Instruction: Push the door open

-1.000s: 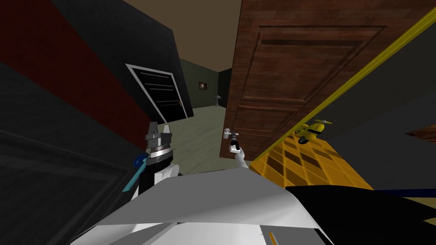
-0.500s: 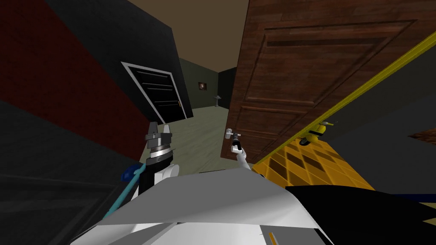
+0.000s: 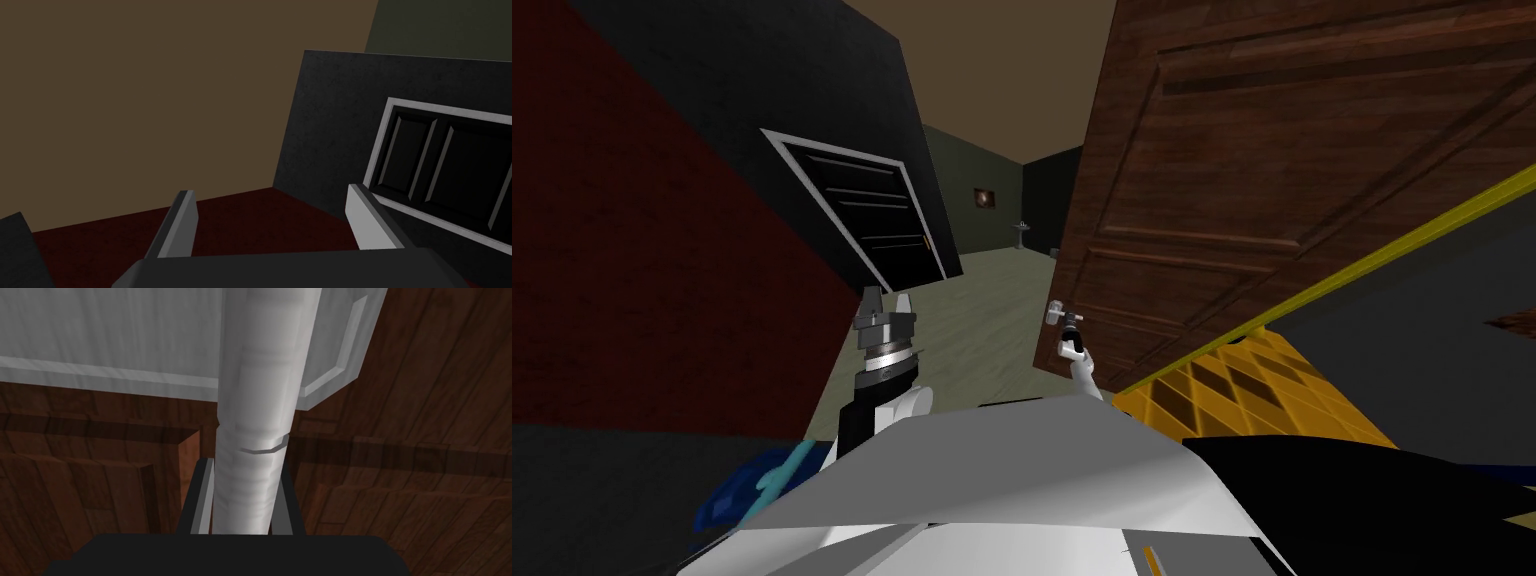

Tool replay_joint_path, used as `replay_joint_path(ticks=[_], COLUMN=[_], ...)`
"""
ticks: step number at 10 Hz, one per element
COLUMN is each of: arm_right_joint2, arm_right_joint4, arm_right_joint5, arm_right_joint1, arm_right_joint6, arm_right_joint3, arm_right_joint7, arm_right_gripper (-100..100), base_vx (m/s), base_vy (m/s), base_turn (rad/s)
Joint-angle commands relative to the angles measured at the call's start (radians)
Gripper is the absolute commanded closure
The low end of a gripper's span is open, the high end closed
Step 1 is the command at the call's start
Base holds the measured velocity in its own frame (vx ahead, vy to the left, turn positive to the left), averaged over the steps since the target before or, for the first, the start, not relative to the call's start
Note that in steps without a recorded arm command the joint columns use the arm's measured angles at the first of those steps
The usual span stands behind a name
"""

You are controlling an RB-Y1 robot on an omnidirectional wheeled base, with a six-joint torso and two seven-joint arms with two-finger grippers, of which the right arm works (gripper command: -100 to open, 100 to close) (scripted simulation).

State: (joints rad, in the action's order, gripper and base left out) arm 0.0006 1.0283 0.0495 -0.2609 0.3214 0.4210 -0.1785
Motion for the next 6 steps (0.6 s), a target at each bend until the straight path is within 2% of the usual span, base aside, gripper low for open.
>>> replay_joint_path(ticks=[1, 3, 4, 5, 6], arm_right_joint2=[0.004, 0.034, 0.027, -0.002, -0.01], arm_right_joint4=[-0.016, -0.016, -0.019, -0.012, -0.01], arm_right_joint5=[0.006, 0.011, 0.01, 0.014, 0.016], arm_right_joint1=[-0.016, -0.019, -0.017, -0.015, -0.014], arm_right_joint6=[0.019, 0.02, 0.019, 0.02, 0.019], arm_right_joint3=[0.031, 0.053, 0.047, 0.07, 0.079], arm_right_joint7=[-0.015, -0.027, -0.023, -0.03, -0.034], arm_right_gripper=[100, 100, 100, 100, 100], base_vx=[0.156, 0.152, 0.05, 0.115, 0.144], base_vy=[0.038, 0.076, 0.034, -0.024, -0.032], base_turn=[-0.052, -0.083, -0.035, -0.012, -0.011])
